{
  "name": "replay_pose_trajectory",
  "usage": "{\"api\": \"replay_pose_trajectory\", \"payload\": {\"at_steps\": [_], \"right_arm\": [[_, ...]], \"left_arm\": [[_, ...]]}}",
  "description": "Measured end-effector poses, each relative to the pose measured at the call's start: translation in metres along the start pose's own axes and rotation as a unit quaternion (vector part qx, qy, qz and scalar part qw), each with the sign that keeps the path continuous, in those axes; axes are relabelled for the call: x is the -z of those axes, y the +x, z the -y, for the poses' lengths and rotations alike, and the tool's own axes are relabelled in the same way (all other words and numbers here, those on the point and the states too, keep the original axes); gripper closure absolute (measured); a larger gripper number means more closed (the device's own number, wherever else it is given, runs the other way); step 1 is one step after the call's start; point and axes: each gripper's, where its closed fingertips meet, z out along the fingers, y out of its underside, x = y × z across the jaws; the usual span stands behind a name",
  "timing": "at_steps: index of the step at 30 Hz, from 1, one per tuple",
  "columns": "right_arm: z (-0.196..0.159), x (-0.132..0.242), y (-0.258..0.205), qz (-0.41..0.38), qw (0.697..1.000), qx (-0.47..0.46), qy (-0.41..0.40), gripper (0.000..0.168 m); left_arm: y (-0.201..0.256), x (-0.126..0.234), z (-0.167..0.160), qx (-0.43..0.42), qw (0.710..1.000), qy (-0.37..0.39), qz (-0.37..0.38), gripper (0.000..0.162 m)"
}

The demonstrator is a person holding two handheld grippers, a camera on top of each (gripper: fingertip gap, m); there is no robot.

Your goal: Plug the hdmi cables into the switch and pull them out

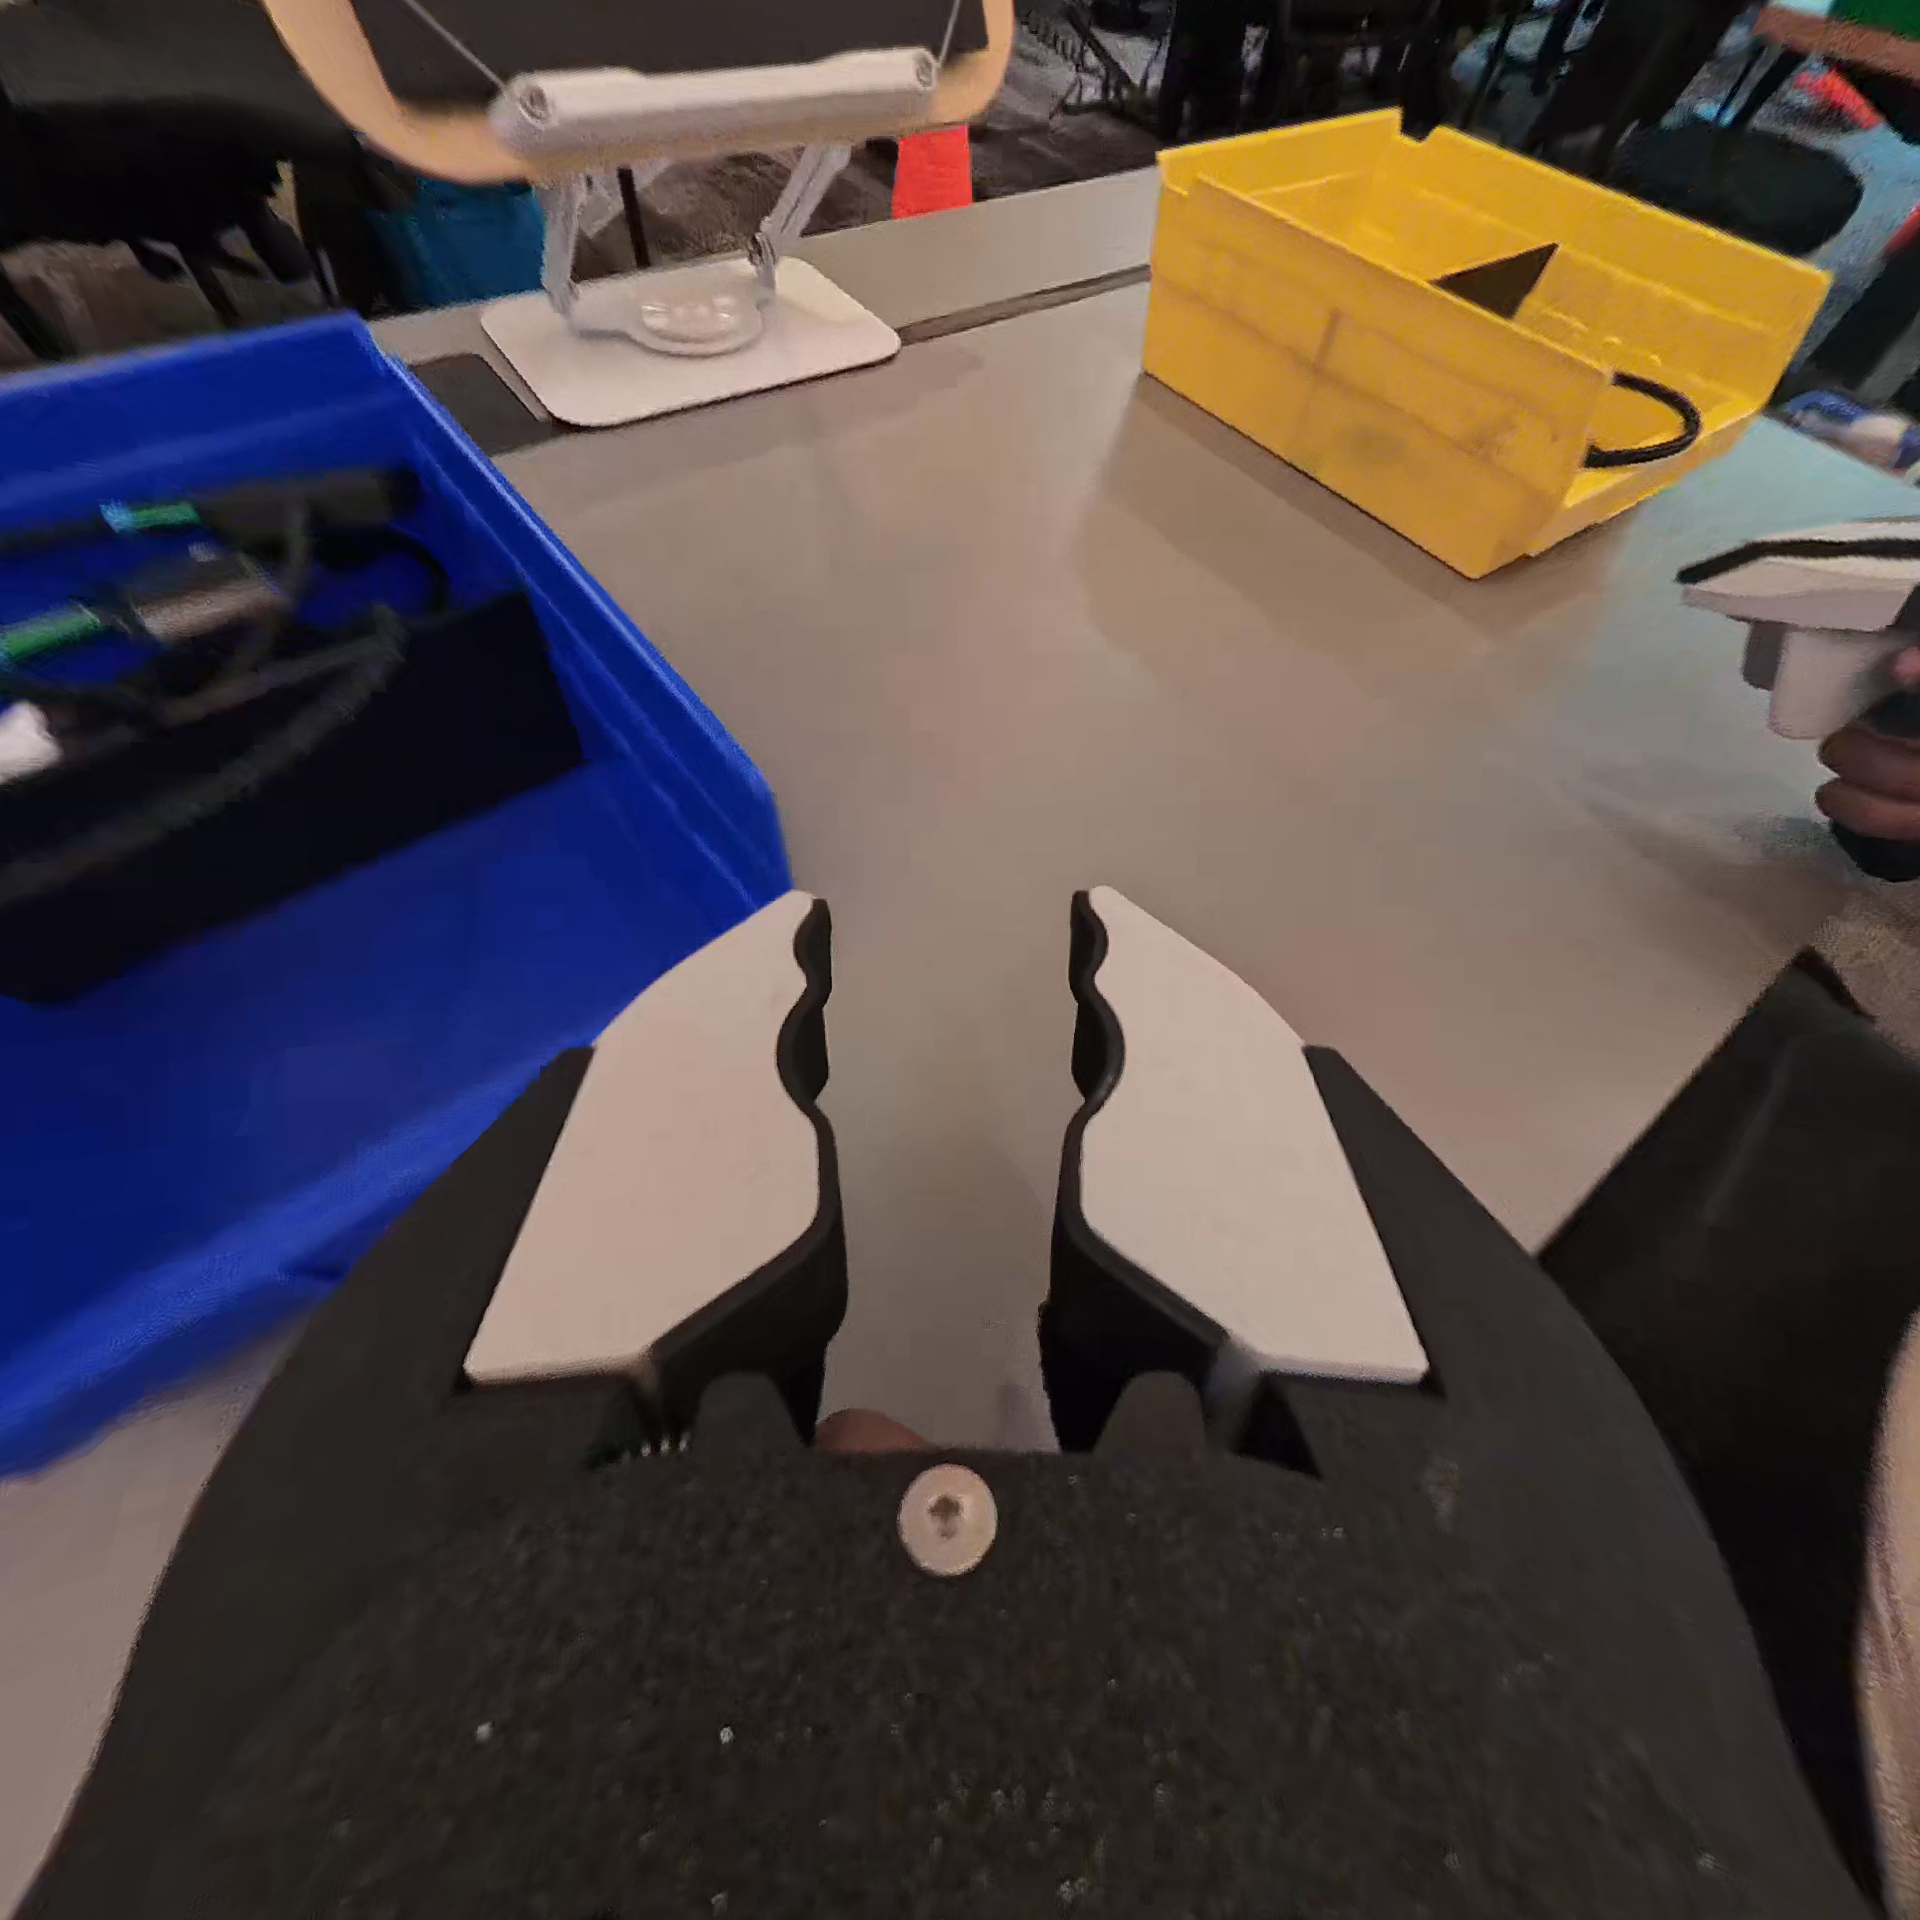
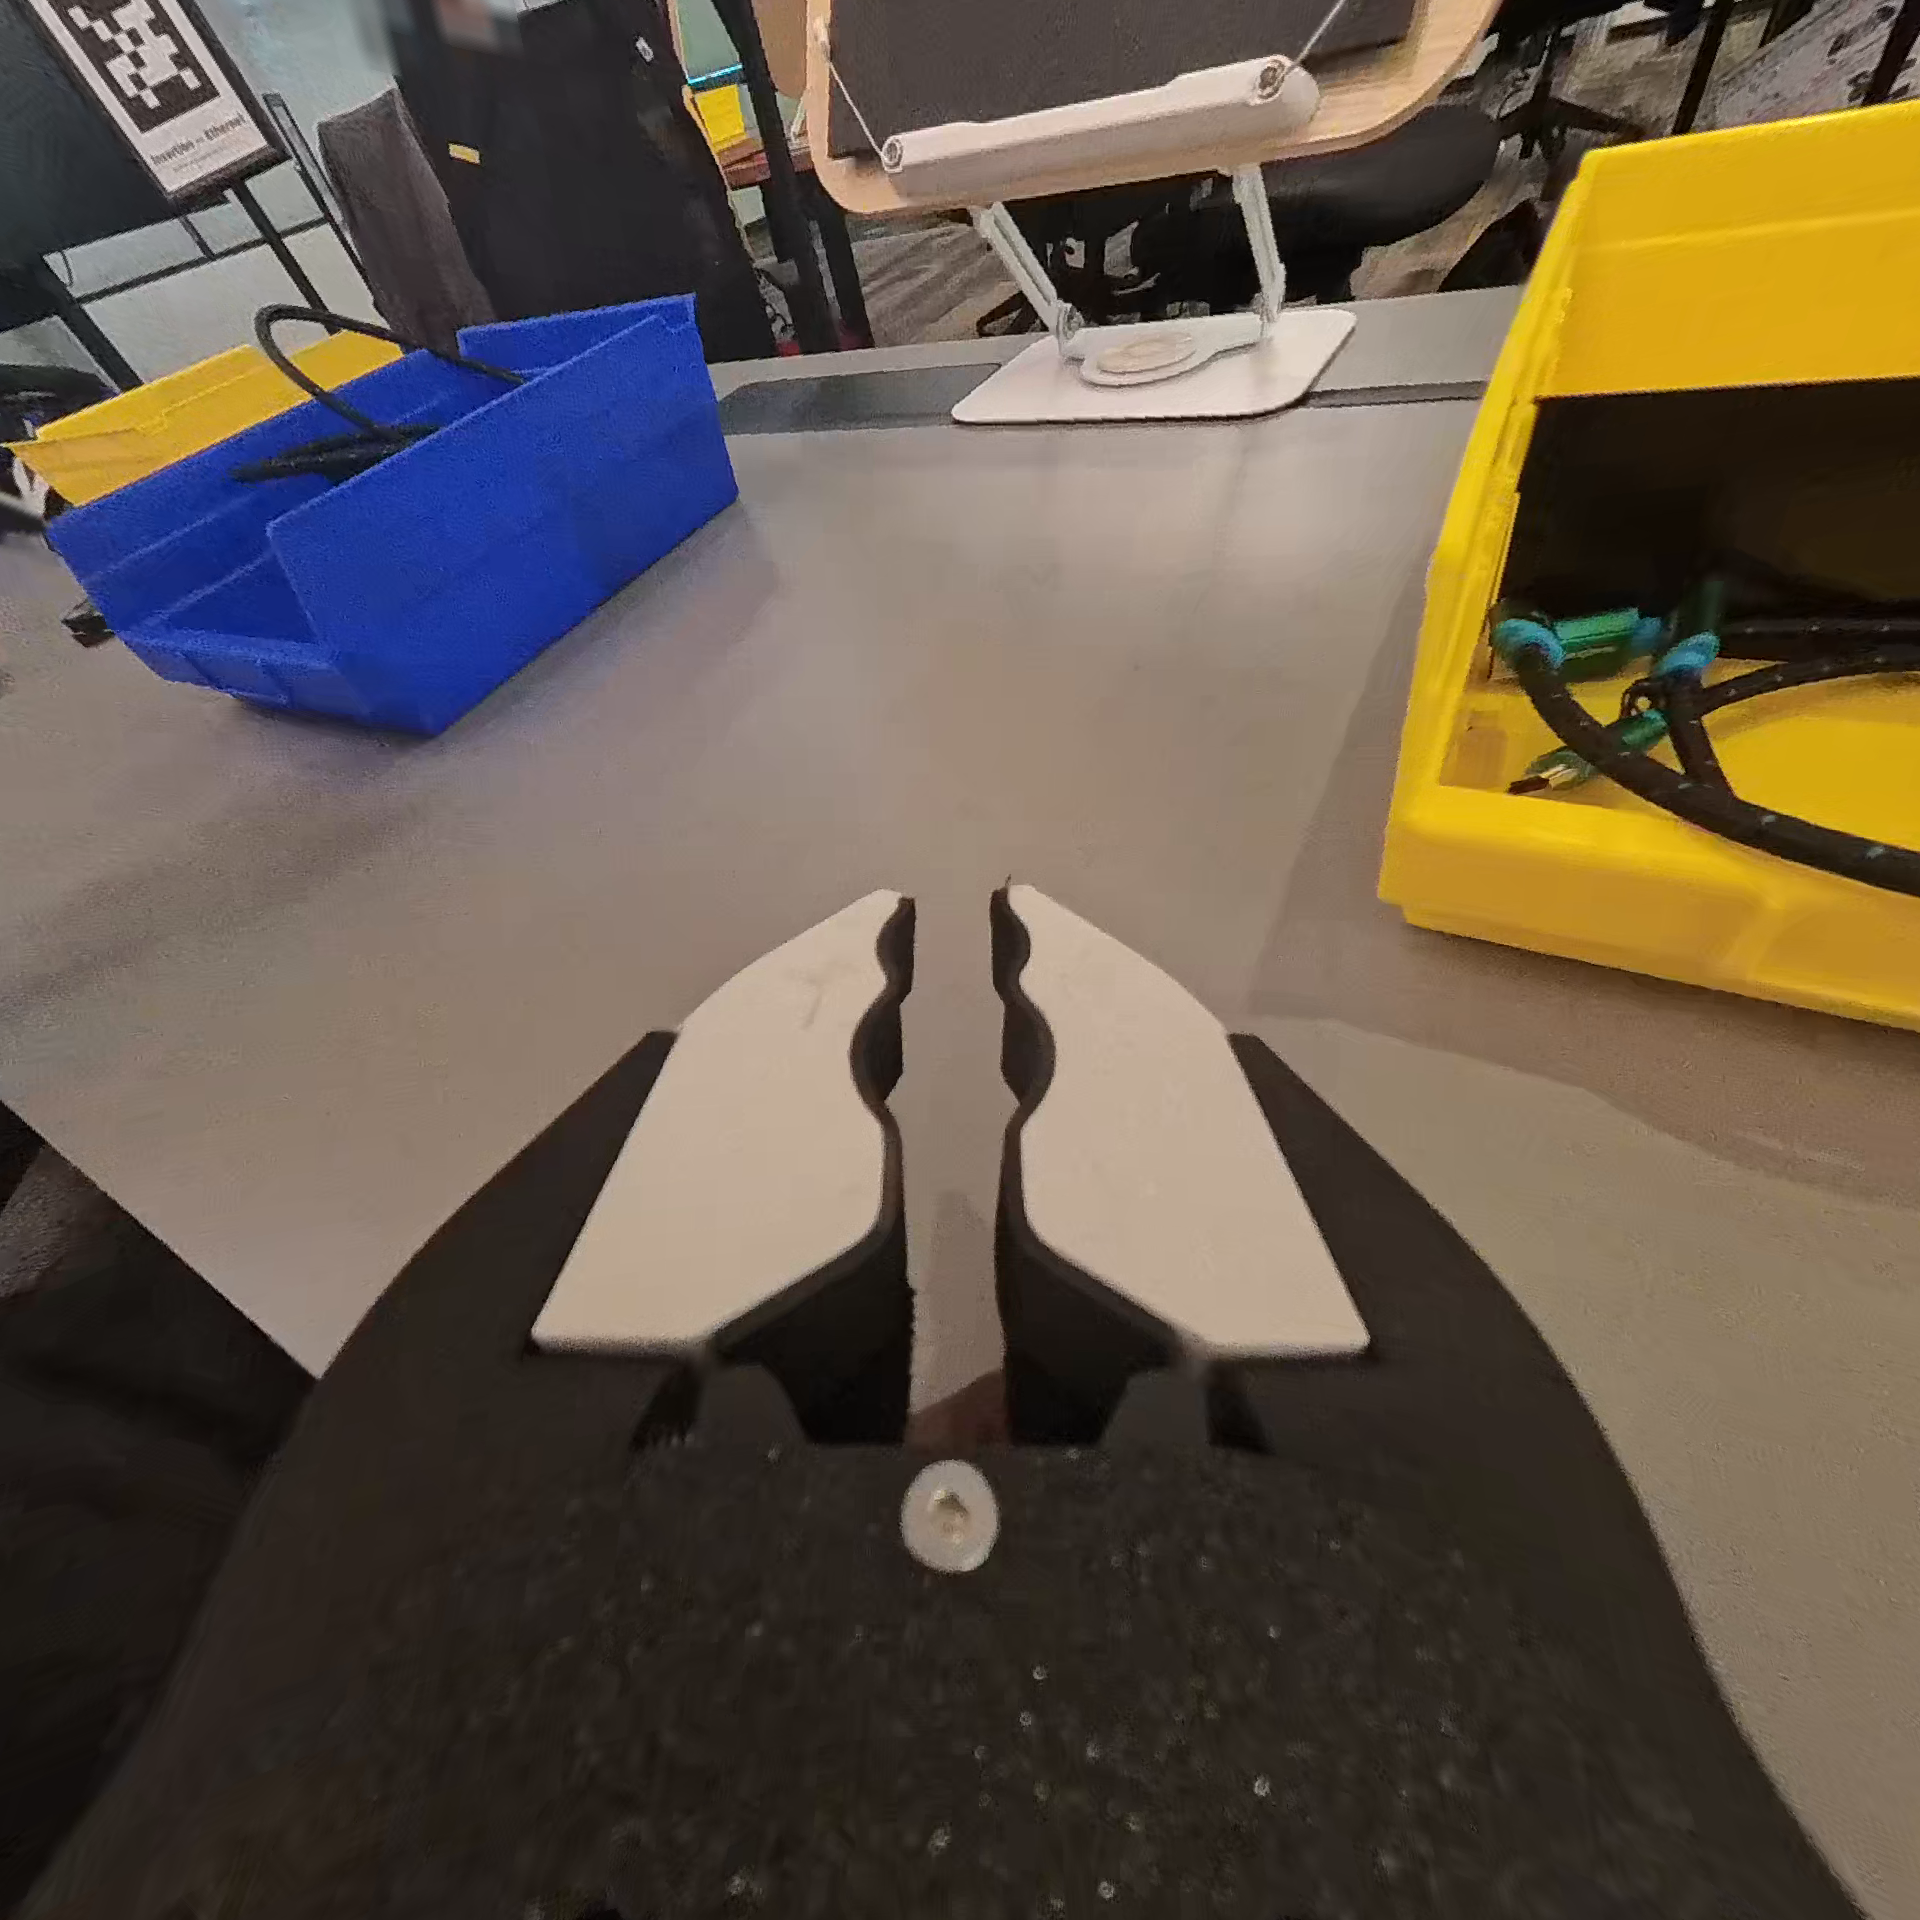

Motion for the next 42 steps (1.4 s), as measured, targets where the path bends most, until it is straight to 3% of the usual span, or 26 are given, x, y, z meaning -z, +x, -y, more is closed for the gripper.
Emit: {"api": "replay_pose_trajectory", "payload": {"at_steps": [5,10,16,21,23,26,29,37,42], "right_arm": [[-0.001,-0.007,-0.005,0.008,1.0,0.007,-0.006,0.155],[-0.002,-0.01,-0.009,0.02,1.0,-0.007,-0.013,0.155],[-0.006,-0.002,-0.003,0.008,1.0,-0.002,-0.018,0.155],[-0.007,0.002,0.005,0.001,1.0,-0.019,-0.015,0.155],[-0.007,0.001,0.007,0.001,1.0,-0.023,-0.015,0.155],[-0.008,-0.002,0.007,0.002,1.0,-0.026,-0.017,0.155],[-0.009,-0.004,0.004,0.006,0.999,-0.026,-0.021,0.155],[-0.008,-0.004,-0.004,0.013,1.0,-0.012,-0.02,0.155],[-0.008,-0.002,-0.011,0.017,1.0,0.001,-0.019,0.155]], "left_arm": [[-0.081,-0.022,0.057,-0.091,0.991,-0.093,0.038,0.117],[-0.173,-0.061,0.086,-0.186,0.95,-0.248,0.045,0.117],[-0.251,-0.105,0.041,-0.179,0.885,-0.43,0.006,0.121],[-0.269,-0.128,0.006,-0.178,0.836,-0.518,-0.029,0.122],[-0.271,-0.133,-0.009,-0.188,0.816,-0.546,-0.038,0.131],[-0.275,-0.135,-0.016,-0.212,0.802,-0.558,-0.03,0.139],[-0.271,-0.131,-0.006,-0.227,0.814,-0.535,-0.019,0.141],[-0.252,-0.085,0.052,-0.297,0.845,-0.442,0.052,0.144],[-0.234,-0.049,0.1,-0.297,0.884,-0.352,0.079,0.146]]}}
